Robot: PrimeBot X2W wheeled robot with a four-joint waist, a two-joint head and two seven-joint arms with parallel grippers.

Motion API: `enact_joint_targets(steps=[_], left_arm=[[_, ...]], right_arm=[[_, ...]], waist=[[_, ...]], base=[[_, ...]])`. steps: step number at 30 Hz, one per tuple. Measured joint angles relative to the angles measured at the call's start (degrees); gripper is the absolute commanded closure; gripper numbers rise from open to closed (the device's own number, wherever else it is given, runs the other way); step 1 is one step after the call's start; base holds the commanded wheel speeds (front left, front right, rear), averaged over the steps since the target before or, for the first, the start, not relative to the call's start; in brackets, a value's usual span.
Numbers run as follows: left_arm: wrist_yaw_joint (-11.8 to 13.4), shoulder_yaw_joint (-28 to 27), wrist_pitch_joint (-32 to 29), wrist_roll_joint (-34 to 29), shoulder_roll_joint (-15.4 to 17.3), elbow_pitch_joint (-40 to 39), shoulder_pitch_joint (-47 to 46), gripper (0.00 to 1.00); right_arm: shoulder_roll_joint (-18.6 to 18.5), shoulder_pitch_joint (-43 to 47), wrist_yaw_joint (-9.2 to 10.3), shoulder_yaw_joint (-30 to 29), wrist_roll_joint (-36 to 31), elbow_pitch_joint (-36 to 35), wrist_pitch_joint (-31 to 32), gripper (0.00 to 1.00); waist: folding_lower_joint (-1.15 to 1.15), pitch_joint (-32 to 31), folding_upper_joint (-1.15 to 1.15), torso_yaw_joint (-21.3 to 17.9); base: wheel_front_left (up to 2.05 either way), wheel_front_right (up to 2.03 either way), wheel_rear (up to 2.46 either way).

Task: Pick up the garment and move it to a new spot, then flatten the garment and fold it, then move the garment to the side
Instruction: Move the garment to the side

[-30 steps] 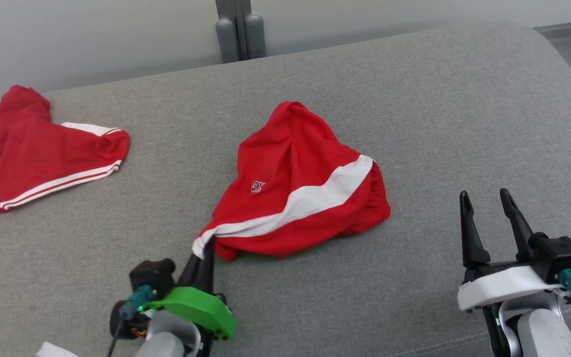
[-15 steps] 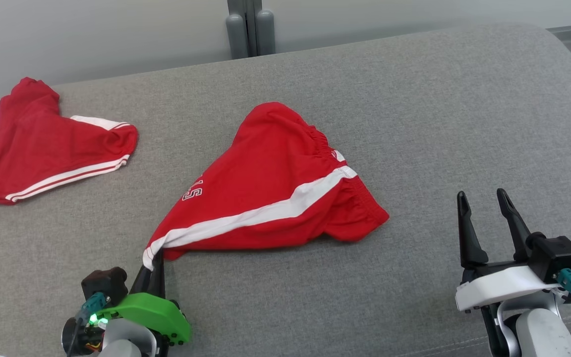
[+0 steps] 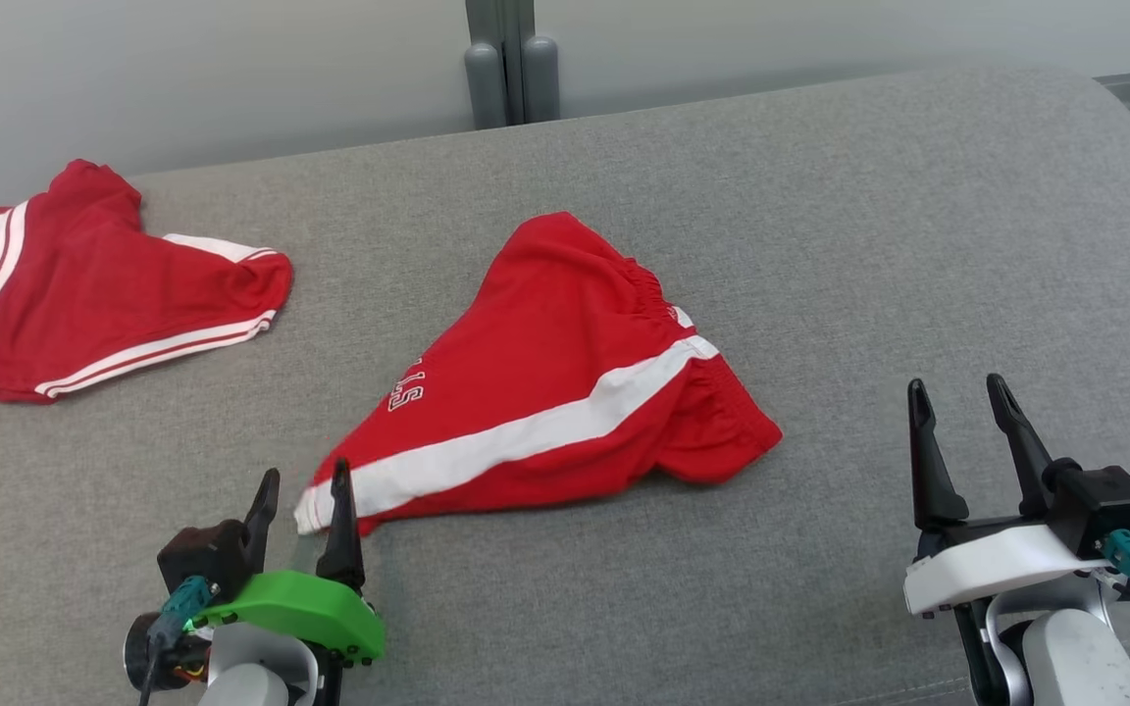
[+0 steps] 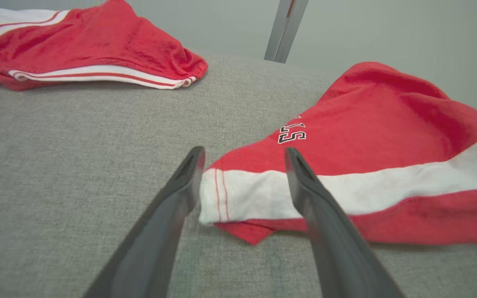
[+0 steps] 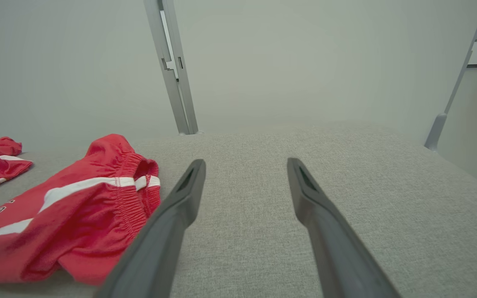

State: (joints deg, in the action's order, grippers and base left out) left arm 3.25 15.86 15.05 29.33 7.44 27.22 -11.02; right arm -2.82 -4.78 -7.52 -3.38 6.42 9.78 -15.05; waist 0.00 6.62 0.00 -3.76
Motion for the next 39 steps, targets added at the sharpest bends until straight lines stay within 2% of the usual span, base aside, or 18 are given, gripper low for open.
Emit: enact_joint_targets(steps=[8, 16, 26, 39], left_arm=[[-1.08, -3.98, 0.09, -5.03, -2.22, -6.19, 4.97, 0.00], [-1.30, -4.98, 0.09, -7.65, -4.21, -10.18, 9.48, 0.00], [-1.13, -6.46, 0.09, -8.73, -4.50, -13.01, 12.88, 0.00], [-0.29, -5.38, 0.09, -8.55, -4.56, -13.93, 12.95, 0.00]], right_arm=[[0.00, 0.14, 0.00, 0.62, -0.58, 0.18, 0.00, 0.00], [0.00, 1.60, 0.00, 2.03, -0.57, 0.20, 0.00, 0.00], [0.00, 2.13, 0.00, 3.52, -0.40, 0.70, 0.00, 0.00], [0.02, 2.13, 0.00, 3.58, 0.03, 1.14, 0.00, 0.00]], waist=[[0.00, -3.00, 0.00, 1.19], [0.00, -6.27, 0.00, 2.08], [0.00, -7.38, 0.00, 2.39], [0.00, -7.12, 0.00, 2.73]], base=[[0.00, 0.00, 0.00], [0.00, 0.00, 0.00], [0.00, 0.00, 0.00], [0.00, 0.00, 0.00]])
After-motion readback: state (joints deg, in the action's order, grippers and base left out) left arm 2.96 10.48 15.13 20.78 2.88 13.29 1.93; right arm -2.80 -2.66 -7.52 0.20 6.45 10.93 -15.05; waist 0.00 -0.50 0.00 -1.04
